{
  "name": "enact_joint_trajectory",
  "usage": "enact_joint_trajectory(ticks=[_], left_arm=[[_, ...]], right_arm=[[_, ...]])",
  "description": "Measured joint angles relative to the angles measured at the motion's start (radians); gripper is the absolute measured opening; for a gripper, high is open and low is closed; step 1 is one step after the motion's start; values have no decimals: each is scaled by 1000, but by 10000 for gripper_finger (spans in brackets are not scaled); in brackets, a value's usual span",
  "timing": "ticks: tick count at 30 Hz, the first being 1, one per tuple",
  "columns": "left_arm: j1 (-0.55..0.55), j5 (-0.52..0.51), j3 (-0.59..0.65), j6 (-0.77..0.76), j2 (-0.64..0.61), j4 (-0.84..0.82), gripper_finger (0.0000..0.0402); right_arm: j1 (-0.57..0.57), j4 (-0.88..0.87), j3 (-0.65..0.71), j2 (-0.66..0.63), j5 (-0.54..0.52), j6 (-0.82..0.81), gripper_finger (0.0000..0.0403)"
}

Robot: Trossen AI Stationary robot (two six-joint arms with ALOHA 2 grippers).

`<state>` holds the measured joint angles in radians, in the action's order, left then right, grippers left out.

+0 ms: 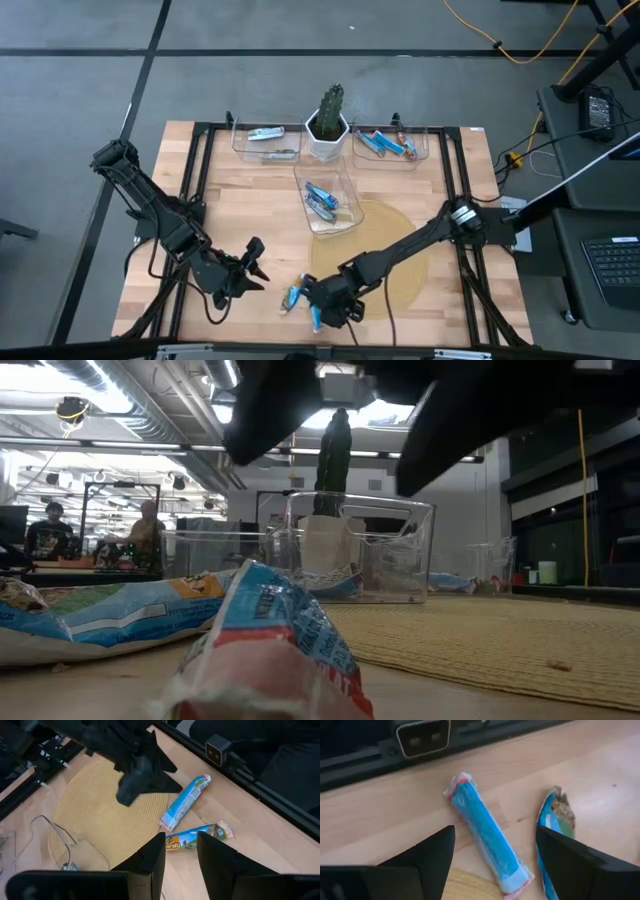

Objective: Pick and place Granola Bars by type
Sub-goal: Put the red green granola bar into the right transparent bin

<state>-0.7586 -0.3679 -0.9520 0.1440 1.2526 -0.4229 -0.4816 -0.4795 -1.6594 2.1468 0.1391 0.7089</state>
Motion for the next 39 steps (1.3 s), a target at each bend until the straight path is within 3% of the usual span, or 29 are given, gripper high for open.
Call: enact_joint_trajectory(ticks=[9,18,30,39], left_arm=[[0,4,0,0,0,2,106],[0,10,0,0,0,2,102],[0,10,0,0,0,2,102],[0,10,0,-3,0,2,106]], right_arm=[[2,-236,-235,159,13,84,281],[11,-237,-240,181,28,127,274],[52,-210,-231,182,125,155,186],[61,-181,-229,211,161,152,173]])
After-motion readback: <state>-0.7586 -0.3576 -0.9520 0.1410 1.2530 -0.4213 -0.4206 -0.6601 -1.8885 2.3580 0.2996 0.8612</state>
